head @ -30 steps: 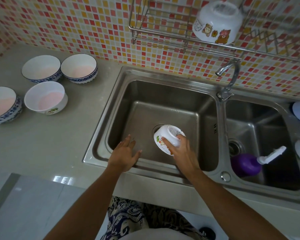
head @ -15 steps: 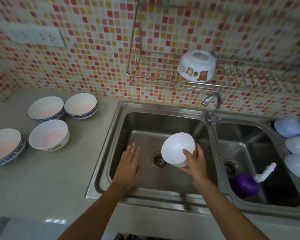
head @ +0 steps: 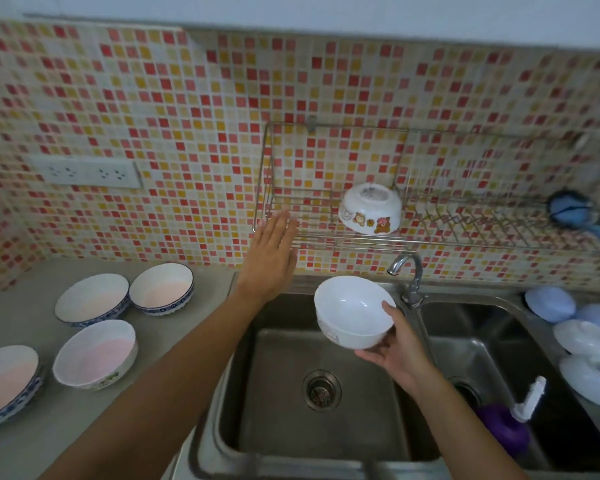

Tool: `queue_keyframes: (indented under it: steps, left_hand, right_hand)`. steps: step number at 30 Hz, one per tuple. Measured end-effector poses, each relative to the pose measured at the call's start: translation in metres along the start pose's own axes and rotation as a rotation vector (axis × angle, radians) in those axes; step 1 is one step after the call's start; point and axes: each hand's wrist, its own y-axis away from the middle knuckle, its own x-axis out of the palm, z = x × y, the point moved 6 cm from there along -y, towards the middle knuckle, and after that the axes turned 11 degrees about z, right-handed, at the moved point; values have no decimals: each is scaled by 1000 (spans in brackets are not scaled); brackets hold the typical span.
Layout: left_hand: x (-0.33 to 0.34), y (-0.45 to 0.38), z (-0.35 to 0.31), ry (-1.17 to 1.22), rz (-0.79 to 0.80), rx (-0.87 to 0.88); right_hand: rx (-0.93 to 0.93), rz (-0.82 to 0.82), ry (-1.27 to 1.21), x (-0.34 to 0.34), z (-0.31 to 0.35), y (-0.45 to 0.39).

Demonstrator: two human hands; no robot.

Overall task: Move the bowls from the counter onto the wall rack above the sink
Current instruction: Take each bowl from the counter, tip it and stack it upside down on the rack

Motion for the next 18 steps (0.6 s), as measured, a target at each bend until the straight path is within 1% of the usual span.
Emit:
queue_keyframes:
  steps: [3, 6, 11, 15, 18]
  left_hand:
    - [6, -4, 12, -69, 50, -19]
    - [8, -4, 15, -97, 40, 2]
    - [13, -6, 17, -101, 39, -12]
    - [12, -6, 16, -77, 41, -1]
    - [8, -5, 14, -36, 32, 6]
  right_hand:
    - [-25, 3, -4, 11, 14, 2]
    - [-79, 22, -4, 21, 30, 6]
    - [-187, 68, -41, 42, 72, 6]
    - [-305, 51, -112, 65, 118, -6]
    - [-345, 71, -67, 87, 143, -24]
